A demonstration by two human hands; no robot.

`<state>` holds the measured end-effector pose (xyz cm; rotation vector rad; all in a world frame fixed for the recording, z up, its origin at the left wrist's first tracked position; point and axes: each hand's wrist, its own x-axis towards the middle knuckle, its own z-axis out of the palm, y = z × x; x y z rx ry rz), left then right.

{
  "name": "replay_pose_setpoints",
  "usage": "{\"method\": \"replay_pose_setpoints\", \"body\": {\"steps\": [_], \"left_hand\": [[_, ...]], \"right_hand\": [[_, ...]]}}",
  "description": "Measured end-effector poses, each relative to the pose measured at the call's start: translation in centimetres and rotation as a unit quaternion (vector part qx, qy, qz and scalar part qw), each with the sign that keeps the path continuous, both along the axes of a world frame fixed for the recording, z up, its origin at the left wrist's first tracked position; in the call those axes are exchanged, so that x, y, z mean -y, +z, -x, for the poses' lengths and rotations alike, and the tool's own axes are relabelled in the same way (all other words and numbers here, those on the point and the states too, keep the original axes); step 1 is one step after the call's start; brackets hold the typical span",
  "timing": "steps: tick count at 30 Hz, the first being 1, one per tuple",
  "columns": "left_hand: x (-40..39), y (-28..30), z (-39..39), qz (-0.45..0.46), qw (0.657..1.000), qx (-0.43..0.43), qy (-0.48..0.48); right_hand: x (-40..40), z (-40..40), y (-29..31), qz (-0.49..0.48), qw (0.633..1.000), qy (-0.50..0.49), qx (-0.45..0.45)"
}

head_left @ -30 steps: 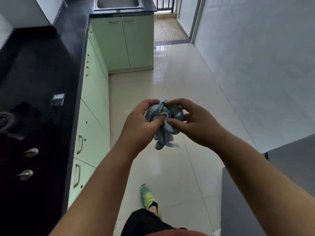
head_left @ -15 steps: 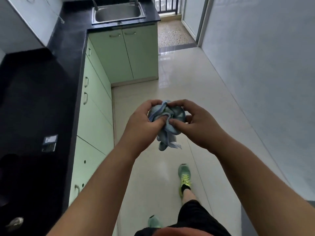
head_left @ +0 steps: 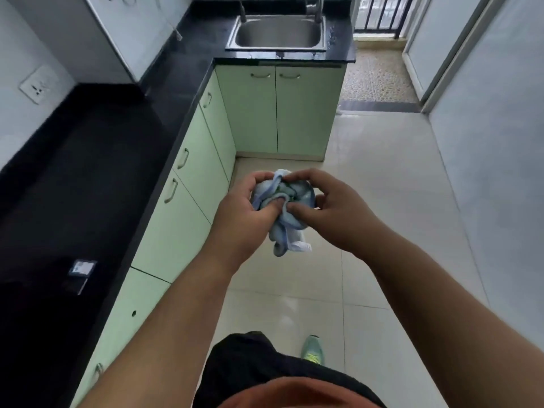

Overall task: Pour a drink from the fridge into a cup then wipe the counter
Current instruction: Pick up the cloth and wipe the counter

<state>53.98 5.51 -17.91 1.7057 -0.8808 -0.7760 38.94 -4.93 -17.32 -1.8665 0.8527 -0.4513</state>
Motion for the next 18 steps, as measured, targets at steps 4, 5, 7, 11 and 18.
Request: {"method": "replay_pose_setpoints", "body": {"steps": [4,5,7,11,18], "left_hand": [[4.0,-0.4,-3.1,-0.005,1.0,-0.009,0.013],[5.1,-0.6,-4.0,-0.007,1.0,-0.009,0.015],[7.3,-1.2,-6.2,-0.006,1.0,-0.012,0.02],[11.8,-2.2,-11.6,0.002,0.999,-0.024,0.023],[18.3,-1.4,-23.3,0.001,0.999,-0.03,0.033]], "right_hand": [[4.8,-3.1,-0.5,-0.014,1.0,0.018,-0.002],[5.9,-4.2,-0.7,-0.013,1.0,0.023,-0.004],[8.2,-6.6,-1.1,-0.005,0.999,0.029,-0.013],[12.9,-12.2,-1.2,0.015,0.998,0.04,-0.038],[20.0,-24.4,-0.8,0.034,0.996,0.057,-0.055]]}}
